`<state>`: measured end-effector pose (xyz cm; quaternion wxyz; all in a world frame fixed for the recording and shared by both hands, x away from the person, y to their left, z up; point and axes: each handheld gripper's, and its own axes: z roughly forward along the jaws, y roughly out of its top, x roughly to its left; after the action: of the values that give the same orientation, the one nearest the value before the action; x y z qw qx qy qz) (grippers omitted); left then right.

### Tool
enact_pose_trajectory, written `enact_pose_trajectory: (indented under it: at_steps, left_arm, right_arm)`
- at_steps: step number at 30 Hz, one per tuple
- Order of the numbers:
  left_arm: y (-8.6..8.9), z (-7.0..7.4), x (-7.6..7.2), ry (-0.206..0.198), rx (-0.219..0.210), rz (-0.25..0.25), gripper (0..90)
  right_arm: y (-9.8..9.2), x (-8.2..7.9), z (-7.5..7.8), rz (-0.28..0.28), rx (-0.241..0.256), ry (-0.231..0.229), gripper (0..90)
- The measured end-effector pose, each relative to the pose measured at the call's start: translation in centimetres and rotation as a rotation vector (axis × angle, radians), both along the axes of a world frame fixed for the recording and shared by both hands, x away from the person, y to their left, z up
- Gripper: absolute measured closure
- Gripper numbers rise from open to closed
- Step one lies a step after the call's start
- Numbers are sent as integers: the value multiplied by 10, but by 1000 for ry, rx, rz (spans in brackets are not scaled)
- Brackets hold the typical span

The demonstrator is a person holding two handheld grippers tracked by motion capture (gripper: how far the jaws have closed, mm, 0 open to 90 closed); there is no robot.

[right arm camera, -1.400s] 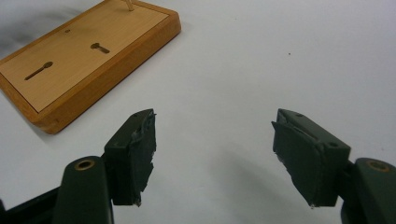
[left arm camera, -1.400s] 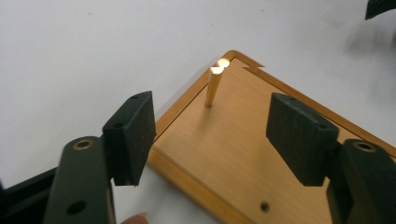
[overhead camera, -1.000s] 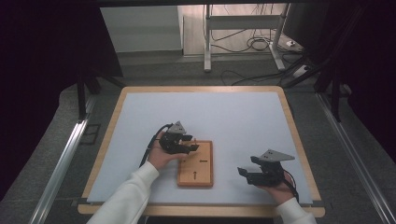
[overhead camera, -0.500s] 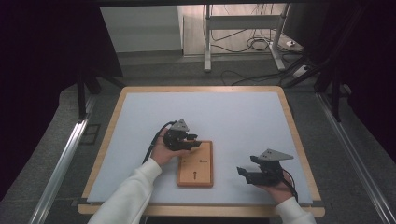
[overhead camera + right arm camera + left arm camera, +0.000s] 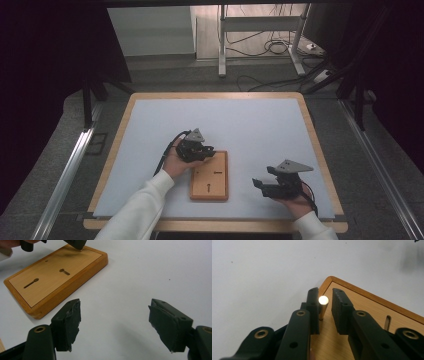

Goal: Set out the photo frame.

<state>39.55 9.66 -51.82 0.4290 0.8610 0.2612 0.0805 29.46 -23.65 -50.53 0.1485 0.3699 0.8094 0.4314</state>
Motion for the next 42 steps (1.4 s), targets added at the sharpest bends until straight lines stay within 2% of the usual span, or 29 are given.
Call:
enact_pose_trajectory:
  at_steps: [6,14,15,18,20,21,22,23,24,25,26,28,29,30,31,34,39,42]
  left_arm:
    - [0,-1,1,1,10,2,810]
    - [3,-2,4,38,-20,16,839]
    - [4,-2,5,51,-26,14,838]
    - [4,-2,6,58,-23,12,838]
    - [4,-1,6,68,-13,16,838]
    - [4,-1,6,68,-13,16,838]
    - [3,0,6,78,-20,23,837]
    - [3,0,6,78,-20,23,836]
    - [4,0,7,82,-15,19,835]
    - [4,0,7,85,-16,19,835]
    - [3,0,7,94,-23,29,836]
    - [3,0,7,97,-21,28,836]
    - [3,1,8,102,-12,21,835]
    - [3,1,8,102,-12,21,835]
    - [3,1,9,110,-15,17,835]
    - [4,1,11,130,-20,10,830]
    - [4,2,13,141,-16,0,828]
    - [4,3,14,146,-12,-5,829]
  right_arm:
    - [-1,1,-1,-3,3,4,258]
    - [1,1,-1,-3,-3,1,258]
    - [3,-1,1,1,-2,-12,257]
    - [6,-3,4,6,-12,-38,244]
    - [14,-9,9,24,-42,-70,209]
    - [14,-9,9,24,-42,-70,209]
    - [23,-14,12,44,-75,-94,190]
    - [23,-14,12,44,-75,-94,190]
    - [33,-21,15,83,-116,-118,180]
    - [33,-21,15,83,-116,-118,180]
    - [44,-27,16,119,-150,-143,170]
    - [50,-30,17,138,-166,-150,165]
    - [62,-35,17,171,-185,-164,160]
    - [62,-35,17,171,-185,-164,160]
    - [73,-39,16,207,-211,-171,152]
    - [87,-42,13,243,-249,-180,147]
    - [102,-42,8,274,-291,-192,142]
    - [108,-42,5,287,-299,-194,142]
